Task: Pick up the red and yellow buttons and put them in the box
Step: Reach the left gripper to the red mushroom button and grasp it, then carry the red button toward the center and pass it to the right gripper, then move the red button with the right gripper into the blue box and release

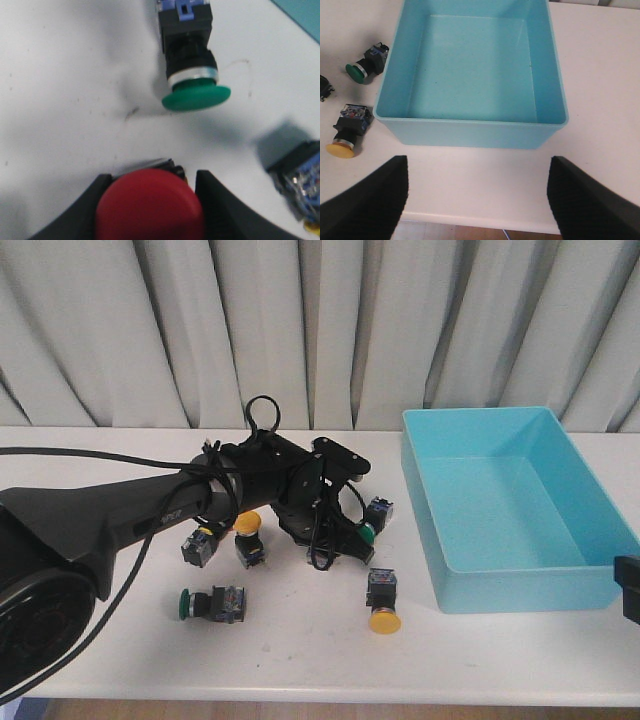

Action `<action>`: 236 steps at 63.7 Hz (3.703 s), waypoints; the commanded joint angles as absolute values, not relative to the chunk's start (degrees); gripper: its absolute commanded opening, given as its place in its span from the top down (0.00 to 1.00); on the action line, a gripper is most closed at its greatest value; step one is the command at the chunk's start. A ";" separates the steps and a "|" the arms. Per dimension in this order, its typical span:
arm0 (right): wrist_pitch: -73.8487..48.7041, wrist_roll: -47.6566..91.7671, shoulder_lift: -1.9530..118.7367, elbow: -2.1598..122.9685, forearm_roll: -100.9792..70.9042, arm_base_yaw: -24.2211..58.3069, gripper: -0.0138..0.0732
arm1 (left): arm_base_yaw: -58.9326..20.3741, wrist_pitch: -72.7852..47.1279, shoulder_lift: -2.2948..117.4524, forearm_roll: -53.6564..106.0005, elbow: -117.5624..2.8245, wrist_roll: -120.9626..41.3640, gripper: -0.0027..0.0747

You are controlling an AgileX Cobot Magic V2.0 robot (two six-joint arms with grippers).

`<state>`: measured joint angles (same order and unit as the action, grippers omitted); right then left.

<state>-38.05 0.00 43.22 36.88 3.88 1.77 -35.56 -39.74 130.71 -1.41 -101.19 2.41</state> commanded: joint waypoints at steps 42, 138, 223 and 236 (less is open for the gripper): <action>-34.88 0.59 43.42 38.54 4.26 1.42 0.21 | -33.91 -41.88 95.30 -3.92 -83.78 -3.22 0.76; -40.66 95.57 69.37 51.41 -52.14 23.80 0.25 | -25.63 -48.95 73.93 72.40 -56.93 -113.13 0.76; -41.08 95.82 75.03 57.65 -51.03 30.12 0.56 | -25.63 -48.87 73.93 72.24 -56.93 -113.03 0.26; -39.29 85.34 72.57 57.65 -41.77 27.98 0.56 | -25.63 -45.67 73.93 70.42 -56.88 -112.37 0.25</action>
